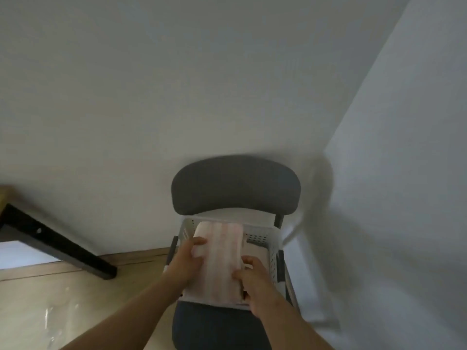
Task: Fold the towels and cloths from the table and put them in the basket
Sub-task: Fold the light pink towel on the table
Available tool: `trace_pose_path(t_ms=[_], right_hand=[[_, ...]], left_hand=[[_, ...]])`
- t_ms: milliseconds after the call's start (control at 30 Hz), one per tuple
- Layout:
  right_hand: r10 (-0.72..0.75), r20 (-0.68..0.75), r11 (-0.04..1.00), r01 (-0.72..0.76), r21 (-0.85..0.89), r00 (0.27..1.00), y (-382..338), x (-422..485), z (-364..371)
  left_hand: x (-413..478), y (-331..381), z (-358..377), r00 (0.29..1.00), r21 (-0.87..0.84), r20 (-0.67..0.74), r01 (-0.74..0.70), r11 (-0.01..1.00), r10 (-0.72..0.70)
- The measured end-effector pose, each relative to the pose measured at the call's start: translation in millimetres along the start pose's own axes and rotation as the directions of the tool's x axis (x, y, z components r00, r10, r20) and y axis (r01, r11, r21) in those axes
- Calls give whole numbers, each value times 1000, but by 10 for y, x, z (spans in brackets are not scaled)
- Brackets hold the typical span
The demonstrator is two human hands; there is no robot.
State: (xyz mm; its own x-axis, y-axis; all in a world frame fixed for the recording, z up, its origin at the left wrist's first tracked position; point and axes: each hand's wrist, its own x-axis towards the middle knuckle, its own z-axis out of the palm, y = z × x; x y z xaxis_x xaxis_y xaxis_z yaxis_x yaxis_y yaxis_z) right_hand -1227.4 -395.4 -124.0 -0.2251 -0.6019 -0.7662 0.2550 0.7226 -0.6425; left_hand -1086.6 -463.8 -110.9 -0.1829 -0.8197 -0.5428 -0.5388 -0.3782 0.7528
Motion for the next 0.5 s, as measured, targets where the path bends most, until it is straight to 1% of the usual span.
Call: trace_pose_path(t_ms=[67,200,267,300,367,400,433,500], right_hand=[[57,-11,998,-57,-2,998,-37,237,135],[136,-41,990,-137,-16,990,-10,674,382],[156,-63,986,-159,-53,986,63,846,473],[167,-76,982,-173,-74,983,106,918,505],[185,-102,975,-195,-109,978,188,1026,549],[195,-102,970,-207,-124,975,230,1071,563],[210,-98,965,-222,-136,973,262,1107,572],[206,-89,951,-221,-215,974,335,1188,582]], left_hand=[[259,-70,-70,999,83,17,36,996,-37],[643,-257,-172,994,269,111,-31,963,1],[782,-379,-183,990,411,137,-21,911,-39],[835,-449,-171,987,461,145,-8,887,-67],[884,-568,-111,981,549,178,-30,835,-82],[893,-595,-79,979,568,184,-33,822,-88],[902,-611,-38,982,601,161,-19,799,-97],[923,-601,37,978,627,130,45,778,-161]])
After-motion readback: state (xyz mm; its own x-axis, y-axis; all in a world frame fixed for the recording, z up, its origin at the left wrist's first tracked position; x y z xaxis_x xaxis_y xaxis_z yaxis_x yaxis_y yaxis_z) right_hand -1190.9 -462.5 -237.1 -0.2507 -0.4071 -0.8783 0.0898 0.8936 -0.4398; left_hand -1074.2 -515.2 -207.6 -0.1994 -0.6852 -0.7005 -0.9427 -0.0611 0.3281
